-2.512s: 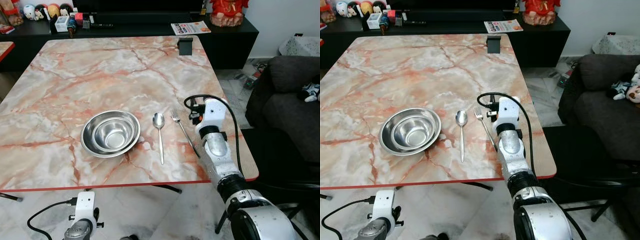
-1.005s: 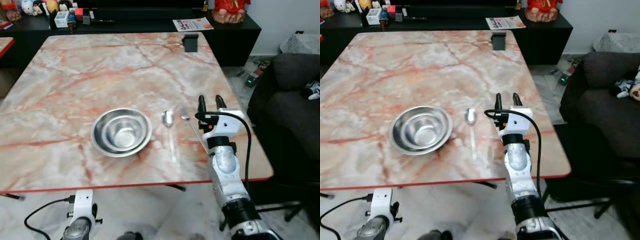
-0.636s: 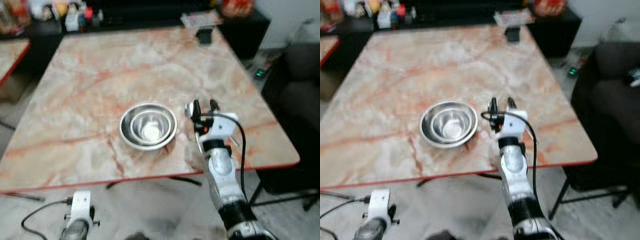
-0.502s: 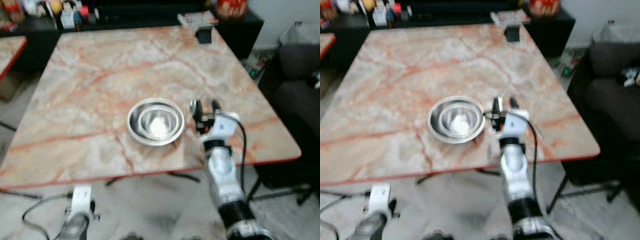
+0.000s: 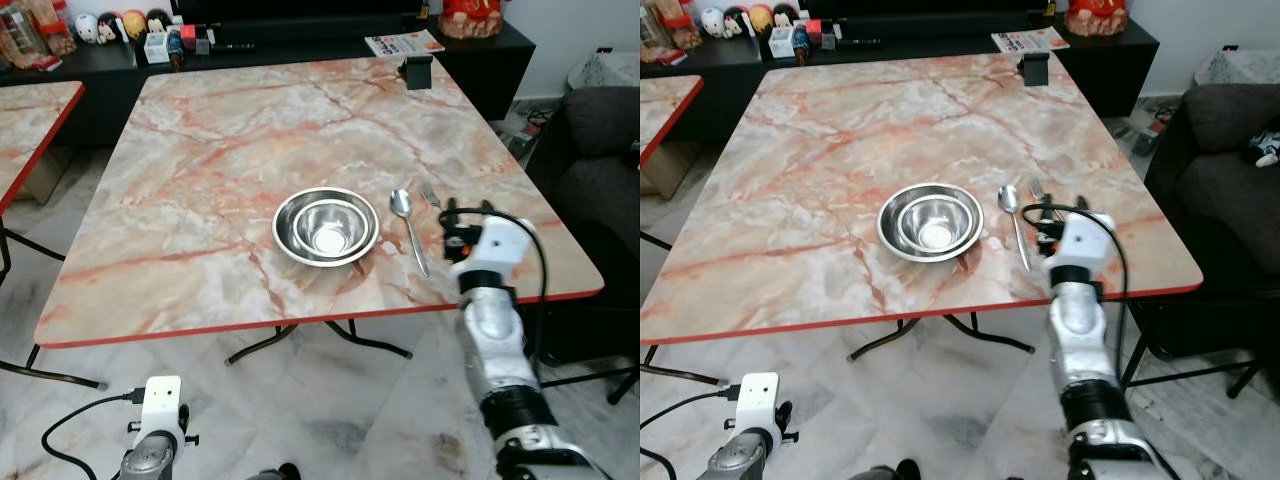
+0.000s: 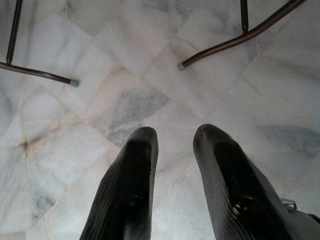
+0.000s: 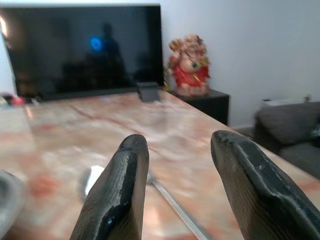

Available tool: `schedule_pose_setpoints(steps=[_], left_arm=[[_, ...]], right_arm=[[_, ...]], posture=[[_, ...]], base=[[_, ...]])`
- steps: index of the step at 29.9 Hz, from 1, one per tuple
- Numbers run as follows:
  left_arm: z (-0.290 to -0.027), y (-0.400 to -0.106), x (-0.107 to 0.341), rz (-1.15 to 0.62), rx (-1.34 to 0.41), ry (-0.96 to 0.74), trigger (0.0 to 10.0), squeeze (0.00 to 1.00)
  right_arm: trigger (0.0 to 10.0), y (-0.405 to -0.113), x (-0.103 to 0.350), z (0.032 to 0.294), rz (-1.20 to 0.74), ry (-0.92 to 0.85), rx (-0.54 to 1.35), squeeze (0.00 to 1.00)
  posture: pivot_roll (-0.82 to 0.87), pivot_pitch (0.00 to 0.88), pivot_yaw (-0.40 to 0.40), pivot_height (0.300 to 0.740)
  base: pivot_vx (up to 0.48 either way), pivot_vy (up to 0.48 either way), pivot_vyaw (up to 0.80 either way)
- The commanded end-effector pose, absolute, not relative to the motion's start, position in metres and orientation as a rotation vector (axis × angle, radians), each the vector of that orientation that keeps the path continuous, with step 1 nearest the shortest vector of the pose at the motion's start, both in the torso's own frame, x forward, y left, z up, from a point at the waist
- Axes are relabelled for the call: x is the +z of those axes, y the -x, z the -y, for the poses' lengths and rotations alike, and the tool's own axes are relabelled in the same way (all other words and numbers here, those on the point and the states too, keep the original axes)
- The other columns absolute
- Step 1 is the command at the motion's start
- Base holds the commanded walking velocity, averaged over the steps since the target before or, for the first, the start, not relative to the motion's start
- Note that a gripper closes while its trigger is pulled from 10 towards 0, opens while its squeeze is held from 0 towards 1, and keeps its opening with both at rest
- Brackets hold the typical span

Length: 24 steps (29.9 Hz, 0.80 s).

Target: Setting the table

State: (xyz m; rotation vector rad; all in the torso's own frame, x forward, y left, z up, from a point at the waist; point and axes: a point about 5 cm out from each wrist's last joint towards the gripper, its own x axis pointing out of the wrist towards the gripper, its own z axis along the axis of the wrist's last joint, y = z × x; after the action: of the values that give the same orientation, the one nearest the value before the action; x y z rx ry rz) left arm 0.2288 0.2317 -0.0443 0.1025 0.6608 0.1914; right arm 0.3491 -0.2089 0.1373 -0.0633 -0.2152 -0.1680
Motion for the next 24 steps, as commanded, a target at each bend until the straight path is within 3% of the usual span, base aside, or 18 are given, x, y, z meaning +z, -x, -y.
schedule_pose_setpoints(steps=[1, 5, 11, 16, 24], left_arm=[[-0.231, -0.223, -0.049, -0.696, 0.186, -0.093, 10.0, 0.0], [-0.231, -0.222, -0.05, -0.702, 0.176, -0.093, 10.0, 0.0], [-0.231, -0.221, -0.051, -0.709, 0.172, -0.094, 10.0, 0.0], [-0.231, -0.22, -0.051, -0.714, 0.166, -0.097, 10.0, 0.0], [-0.232, -0.219, -0.052, -0.72, 0.159, -0.098, 10.0, 0.0]], right_arm=[[10.0, -0.351, 0.134, 0.221, 0.166, 0.063, -0.175, 0.0], [10.0, -0.351, 0.127, 0.231, 0.111, 0.043, -0.15, 0.0], [10.0, -0.35, 0.119, 0.229, 0.067, 0.053, -0.114, 0.0], [10.0, -0.348, 0.097, 0.221, -0.051, -0.044, -0.017, 0.0], [10.0, -0.353, 0.104, 0.228, -0.057, -0.014, 0.025, 0.0]], posture=[[0.02, 0.134, 0.035, 0.74], [0.02, 0.136, 0.04, 0.74], [0.02, 0.136, 0.043, 0.74], [0.02, 0.13, 0.046, 0.74], [0.02, 0.116, 0.048, 0.74]], base=[[0.0, 0.0, 0.0], [0.0, 0.0, 0.0], [0.0, 0.0, 0.0], [0.0, 0.0, 0.0], [0.0, 0.0, 0.0]])
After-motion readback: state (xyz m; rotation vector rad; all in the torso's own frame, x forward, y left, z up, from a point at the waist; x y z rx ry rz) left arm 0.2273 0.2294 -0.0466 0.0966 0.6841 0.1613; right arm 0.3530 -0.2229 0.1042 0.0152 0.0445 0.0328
